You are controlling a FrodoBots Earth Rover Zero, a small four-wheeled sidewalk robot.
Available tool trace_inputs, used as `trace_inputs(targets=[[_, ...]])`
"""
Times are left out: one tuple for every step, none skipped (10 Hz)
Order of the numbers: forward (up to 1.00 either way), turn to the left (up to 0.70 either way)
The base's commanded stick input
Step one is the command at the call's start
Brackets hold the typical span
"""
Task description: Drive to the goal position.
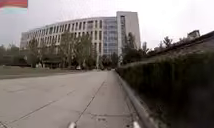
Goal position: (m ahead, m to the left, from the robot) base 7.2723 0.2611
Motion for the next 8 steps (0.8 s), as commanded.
trace_inputs(targets=[[0.45, 0.0], [0.45, 0.0], [0.45, 0.0], [0.45, 0.0], [0.45, 0.0], [0.45, 0.0], [0.45, 0.0], [0.45, 0.0]])
